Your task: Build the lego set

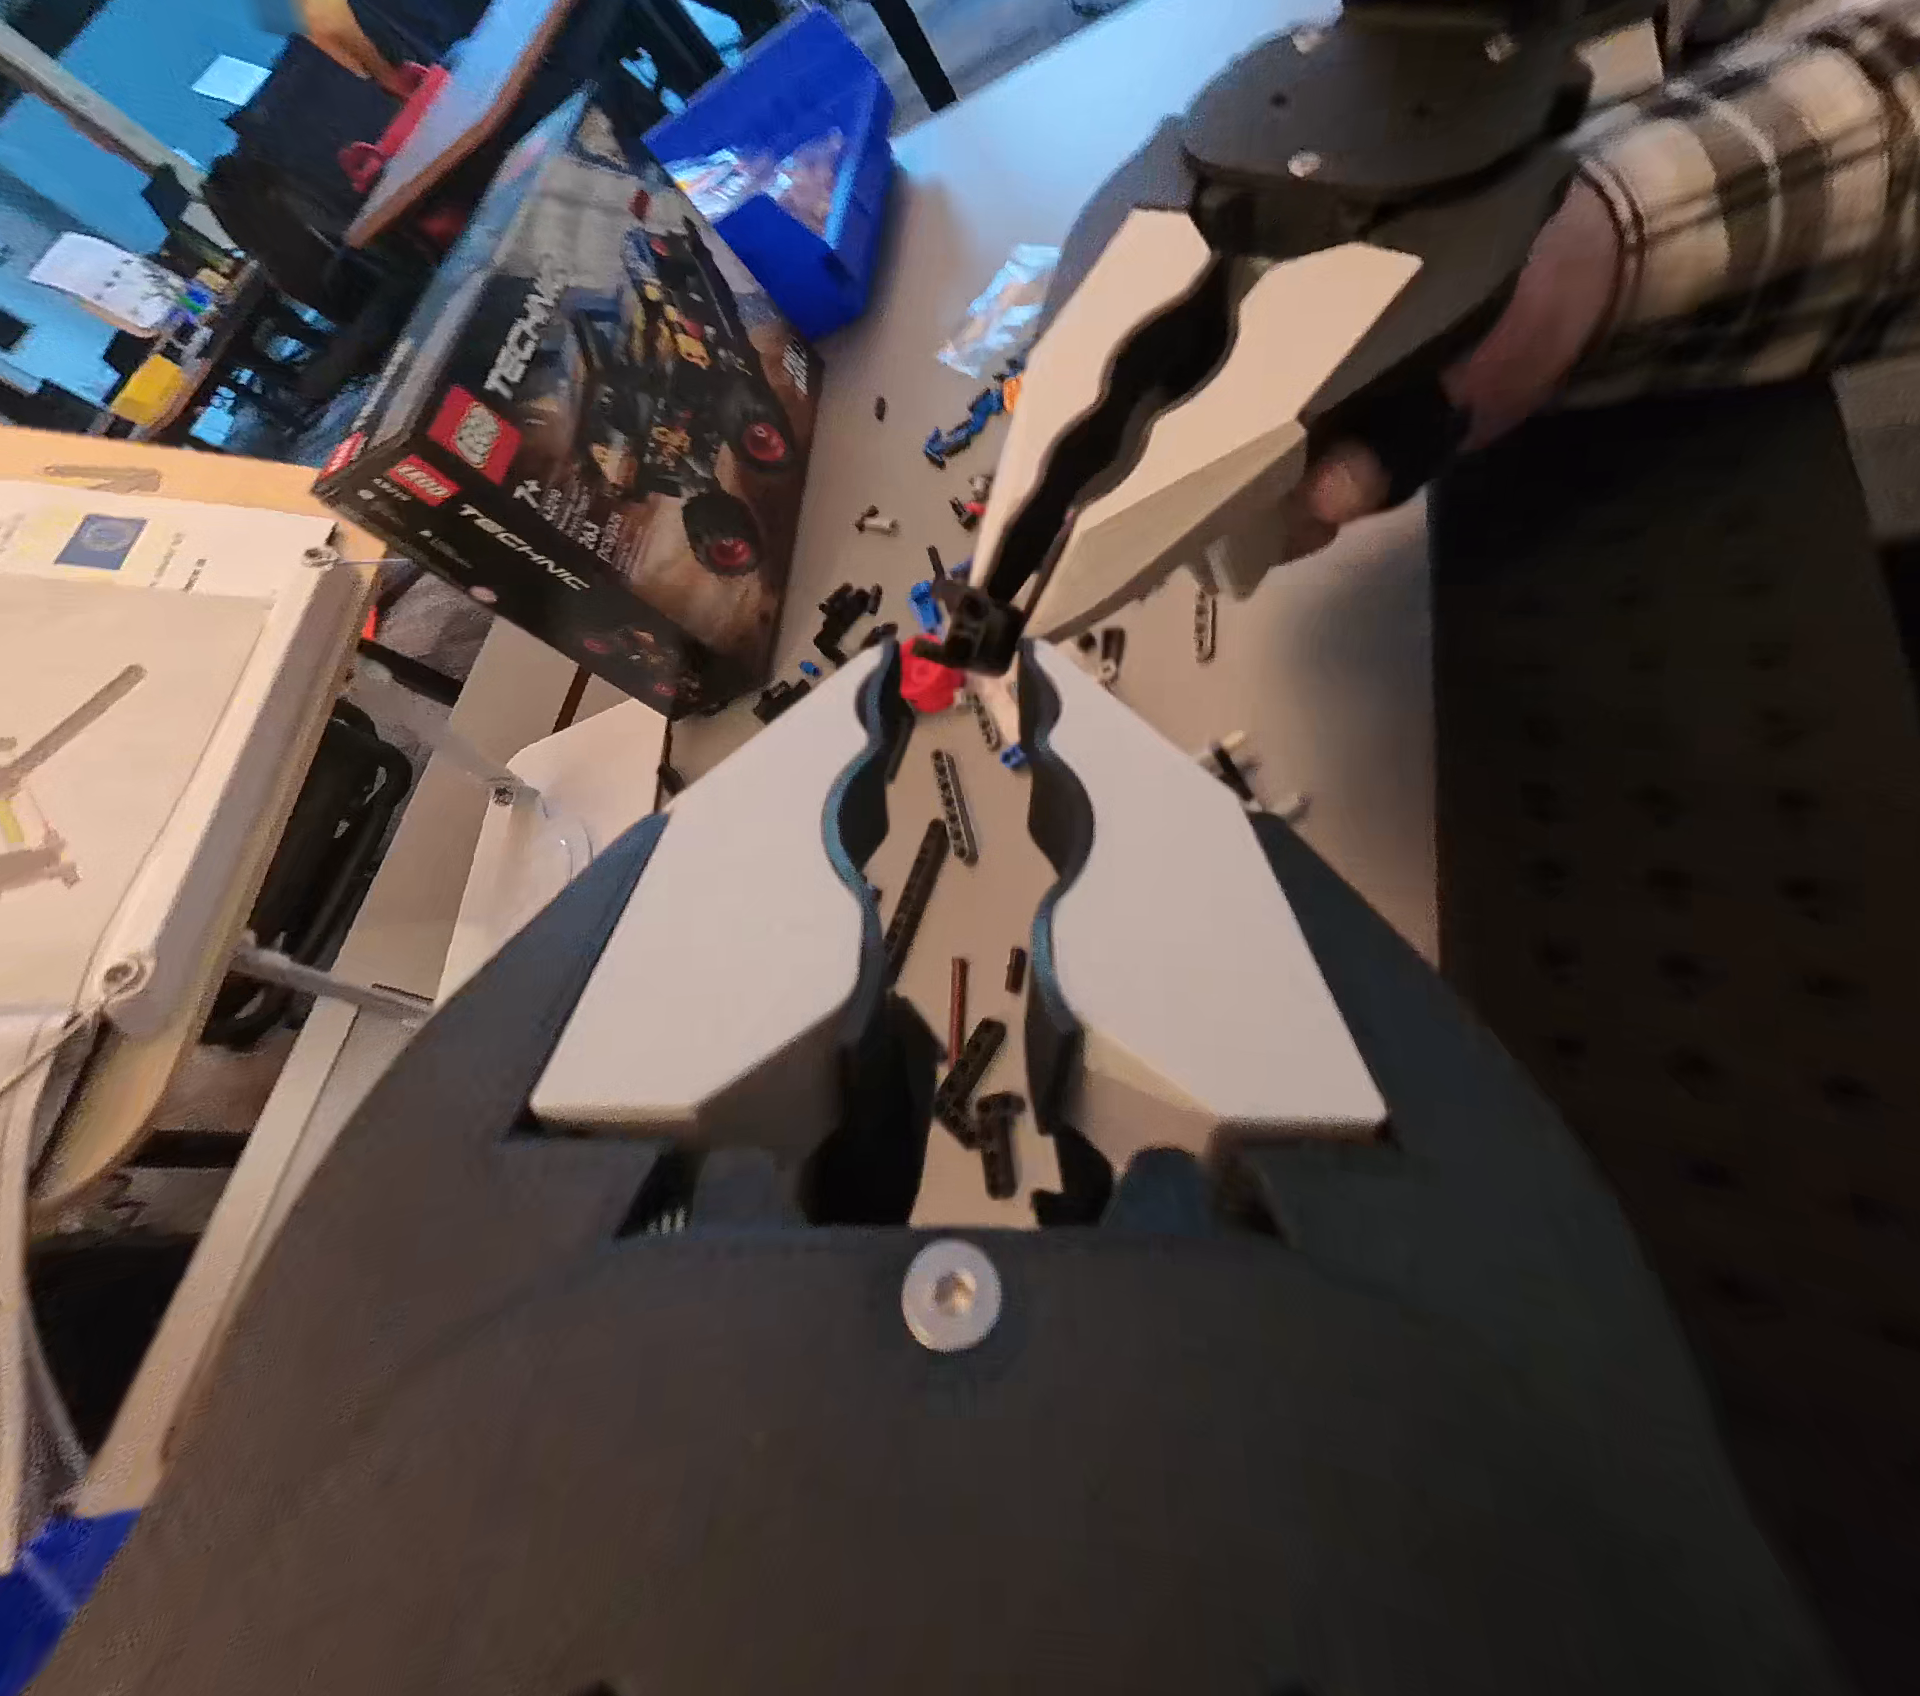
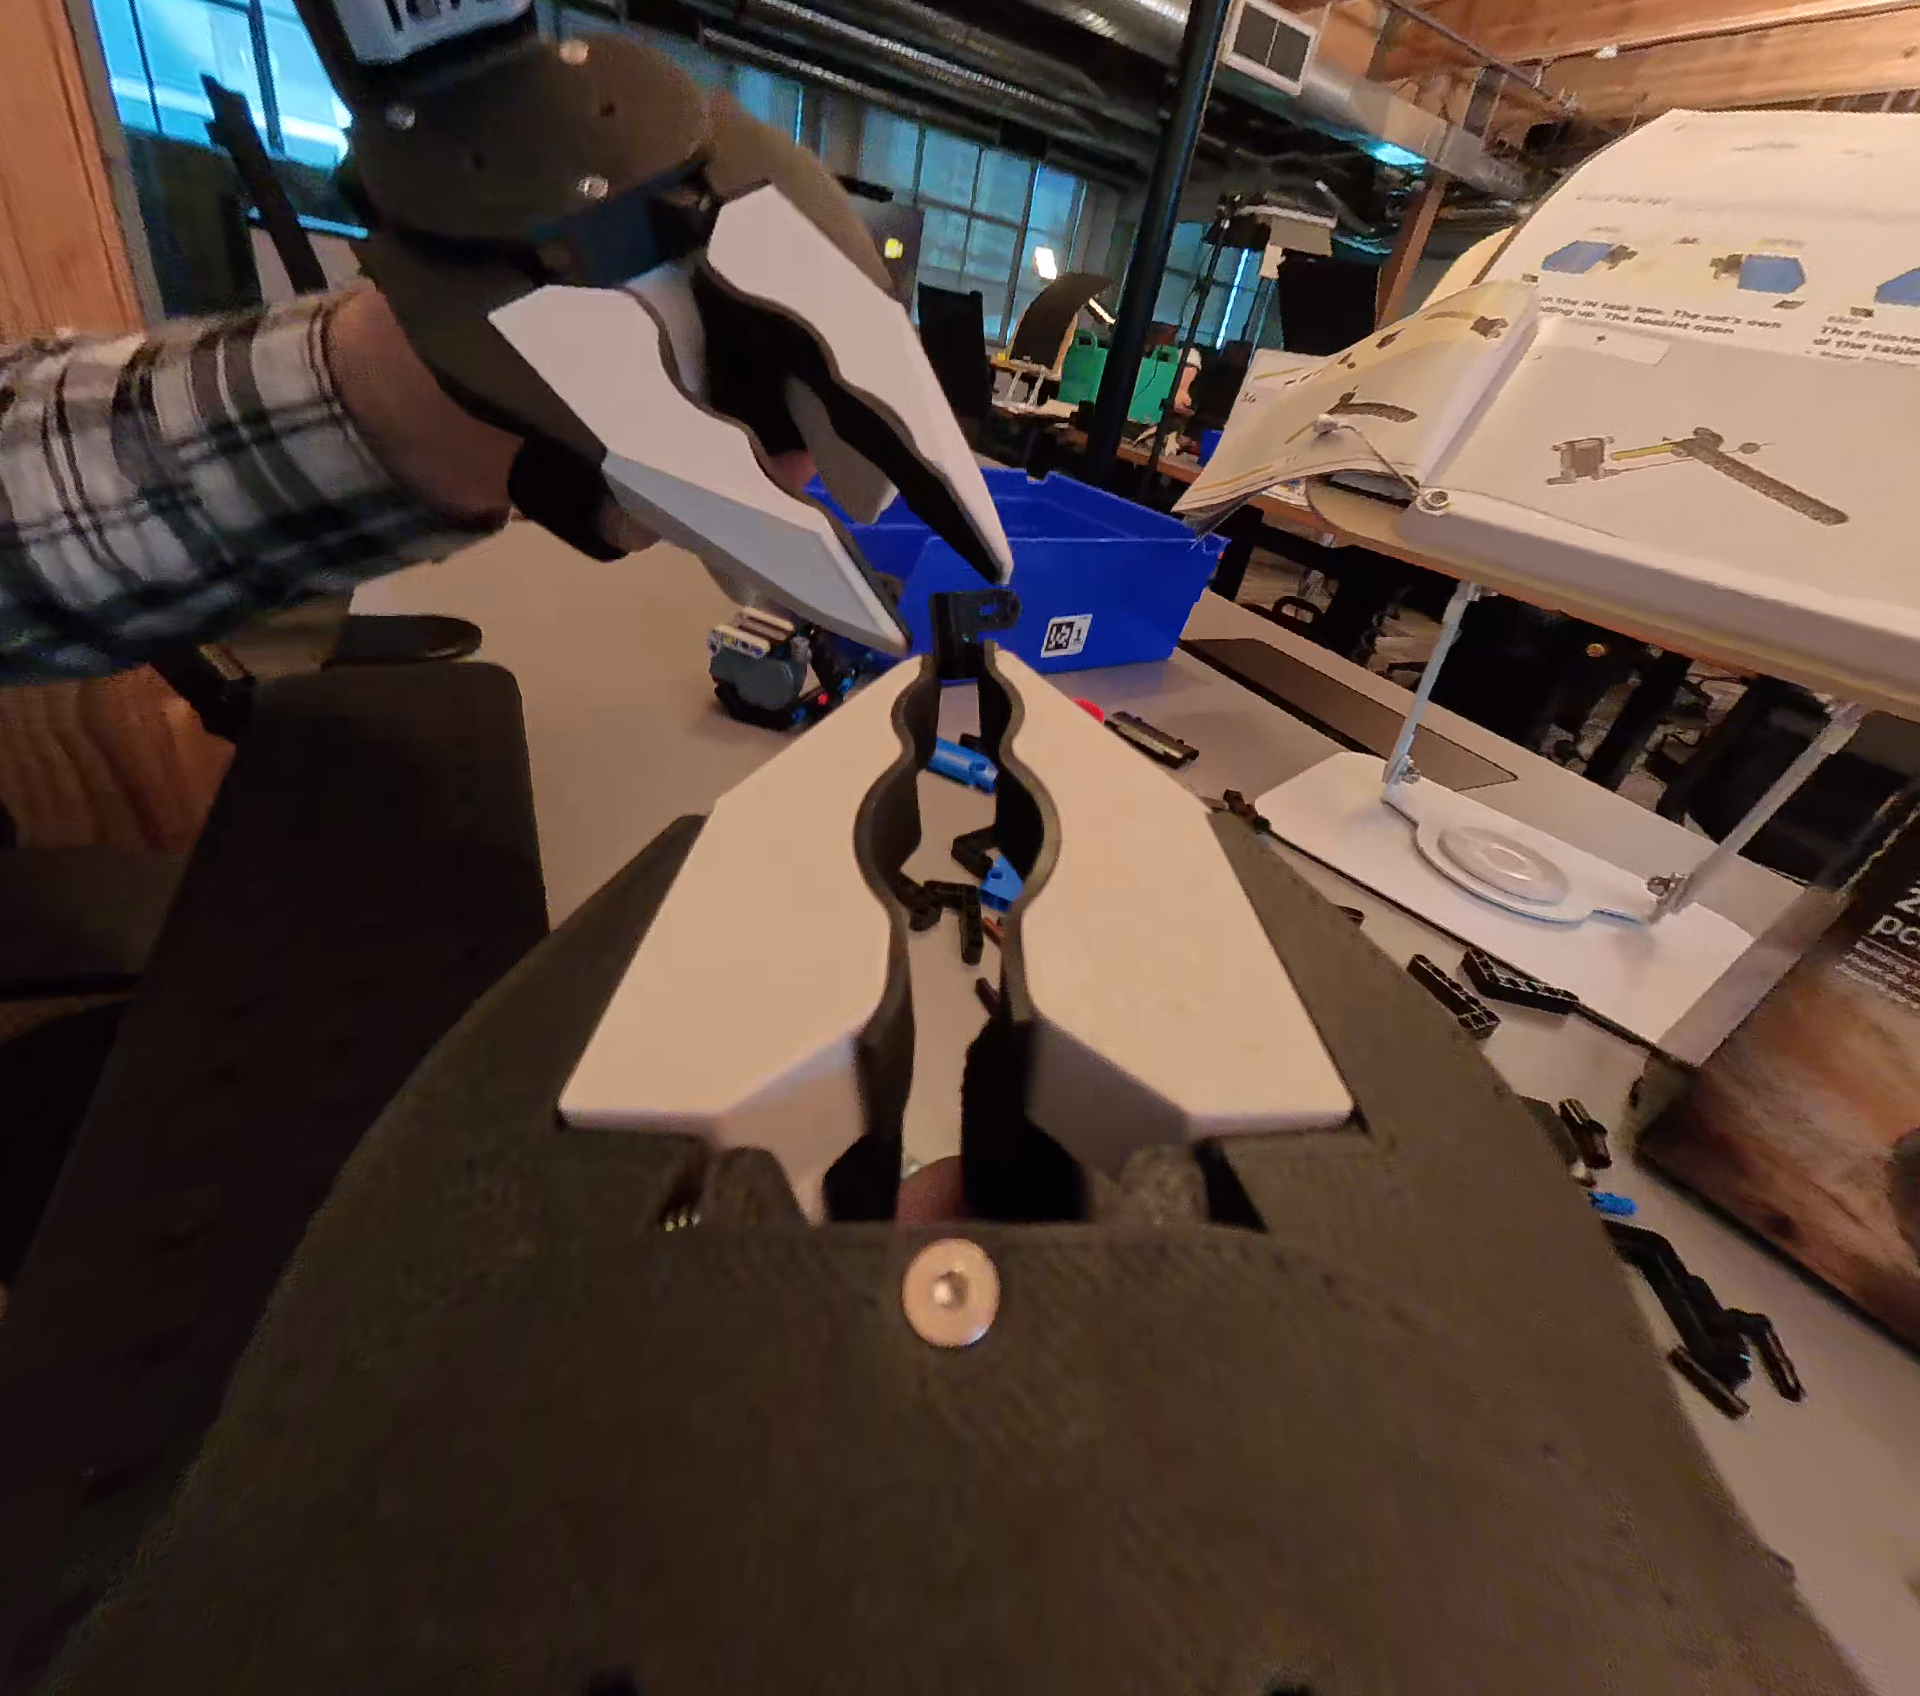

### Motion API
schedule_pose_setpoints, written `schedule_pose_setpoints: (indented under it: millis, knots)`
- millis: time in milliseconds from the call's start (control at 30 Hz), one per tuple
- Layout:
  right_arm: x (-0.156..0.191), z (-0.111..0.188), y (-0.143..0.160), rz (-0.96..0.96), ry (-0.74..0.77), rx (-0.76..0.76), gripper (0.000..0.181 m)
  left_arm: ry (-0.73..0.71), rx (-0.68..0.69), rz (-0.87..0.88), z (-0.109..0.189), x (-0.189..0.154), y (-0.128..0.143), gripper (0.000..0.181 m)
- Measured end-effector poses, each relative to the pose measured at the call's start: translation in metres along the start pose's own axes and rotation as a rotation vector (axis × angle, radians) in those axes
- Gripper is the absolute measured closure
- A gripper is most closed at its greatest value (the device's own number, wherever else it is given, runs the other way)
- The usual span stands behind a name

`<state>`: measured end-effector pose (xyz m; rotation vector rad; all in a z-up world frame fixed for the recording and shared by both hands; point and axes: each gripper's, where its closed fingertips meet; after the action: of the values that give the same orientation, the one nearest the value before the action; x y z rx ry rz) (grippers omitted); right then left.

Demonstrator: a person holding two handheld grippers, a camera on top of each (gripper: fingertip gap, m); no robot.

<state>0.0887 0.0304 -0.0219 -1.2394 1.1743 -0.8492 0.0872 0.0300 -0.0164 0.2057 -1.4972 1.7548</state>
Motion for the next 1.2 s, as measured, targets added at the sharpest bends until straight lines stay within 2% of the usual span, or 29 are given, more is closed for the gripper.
schedule_pose_setpoints:
  millis: [167,333,633,800,900,1000,1200]
  knots:
    - [-0.003,0.006,-0.014,-0.079,-0.018,-0.113,0.175,0.023,-0.077,0.214,0.005,-0.002,-0.003,0.160]
    - [0.002,0.006,-0.019,-0.118,-0.064,-0.163,0.175,0.024,-0.165,0.231,0.003,-0.007,-0.011,0.176]
    - [-0.001,0.010,-0.026,-0.134,-0.061,-0.220,0.175,0.061,-0.256,0.354,0.002,-0.002,-0.023,0.178]
    - [-0.004,0.012,-0.027,-0.065,-0.005,-0.208,0.175,0.047,-0.271,0.451,0.000,0.005,-0.022,0.178]
    - [-0.007,0.013,-0.027,0.007,0.055,-0.180,0.175,0.079,-0.289,0.542,0.001,0.006,-0.024,0.168]
    - [-0.006,0.008,-0.020,0.098,0.097,-0.104,0.176,0.064,-0.282,0.520,-0.001,0.003,-0.023,0.163]
    - [-0.004,0.004,-0.015,0.172,0.120,-0.046,0.175,0.061,-0.286,0.488,-0.002,-0.001,-0.018,0.170]
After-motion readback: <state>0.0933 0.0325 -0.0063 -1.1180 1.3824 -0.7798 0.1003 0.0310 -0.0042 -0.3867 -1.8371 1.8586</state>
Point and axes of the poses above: each gripper's, where its closed fingertips meet, z back along the fingers, y out of its underside, x = y × z across the jaws, and after that the axes turned 13 degrees about -y, right-handed
